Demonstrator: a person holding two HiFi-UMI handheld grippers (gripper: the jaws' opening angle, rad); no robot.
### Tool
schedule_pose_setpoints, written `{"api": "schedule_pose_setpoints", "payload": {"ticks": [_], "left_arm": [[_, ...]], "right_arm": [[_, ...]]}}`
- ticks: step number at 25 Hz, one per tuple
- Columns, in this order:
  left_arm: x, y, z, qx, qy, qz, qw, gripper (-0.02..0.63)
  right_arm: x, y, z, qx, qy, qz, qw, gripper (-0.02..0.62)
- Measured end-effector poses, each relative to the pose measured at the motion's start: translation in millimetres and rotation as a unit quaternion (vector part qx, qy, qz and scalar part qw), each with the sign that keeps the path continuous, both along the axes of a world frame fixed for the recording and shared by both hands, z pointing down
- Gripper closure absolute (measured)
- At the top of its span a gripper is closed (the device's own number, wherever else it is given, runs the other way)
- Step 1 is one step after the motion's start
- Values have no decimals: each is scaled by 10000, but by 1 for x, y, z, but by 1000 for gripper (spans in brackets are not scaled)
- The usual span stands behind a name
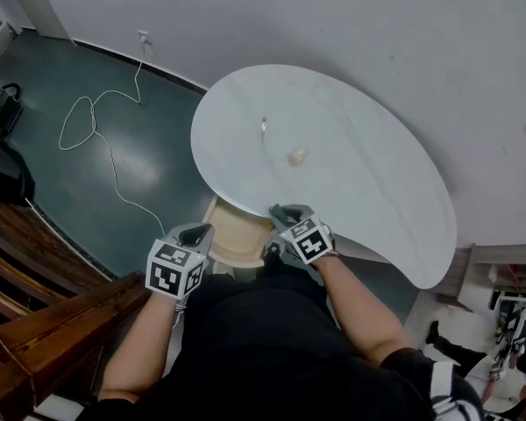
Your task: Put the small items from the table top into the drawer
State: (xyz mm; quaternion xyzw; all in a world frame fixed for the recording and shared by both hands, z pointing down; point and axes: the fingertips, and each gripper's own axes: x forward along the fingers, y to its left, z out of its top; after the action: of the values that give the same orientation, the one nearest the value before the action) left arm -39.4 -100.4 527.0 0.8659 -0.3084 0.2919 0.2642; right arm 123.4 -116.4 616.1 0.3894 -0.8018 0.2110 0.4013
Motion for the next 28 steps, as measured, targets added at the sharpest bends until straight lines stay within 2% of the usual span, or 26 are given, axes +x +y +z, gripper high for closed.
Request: {"api": "schedule_pose_setpoints", "payload": {"ticks": [5,10,18,22,28], "left_arm": [[-22,9,13,-87,-97,-104,9999,592],[-45,23,33,-254,-279,-285,9989,592],[-72,31,48,-451,-436,-598,9962,592],[-87,34,45,-500,-435,-845,9942,592],[-107,46,44,-576,-540,-1091,9909,592]], "right_arm": [[-55,27,19,-156,-8,-681,9976,492],[-86,50,53,-489,119,-1146,9921,492],[-106,45,111,-654,645,-1713,9809,488],[-112,37,132,-662,843,-1850,9769,484],[-114,22,156,-638,1068,-1863,9746,438]]}}
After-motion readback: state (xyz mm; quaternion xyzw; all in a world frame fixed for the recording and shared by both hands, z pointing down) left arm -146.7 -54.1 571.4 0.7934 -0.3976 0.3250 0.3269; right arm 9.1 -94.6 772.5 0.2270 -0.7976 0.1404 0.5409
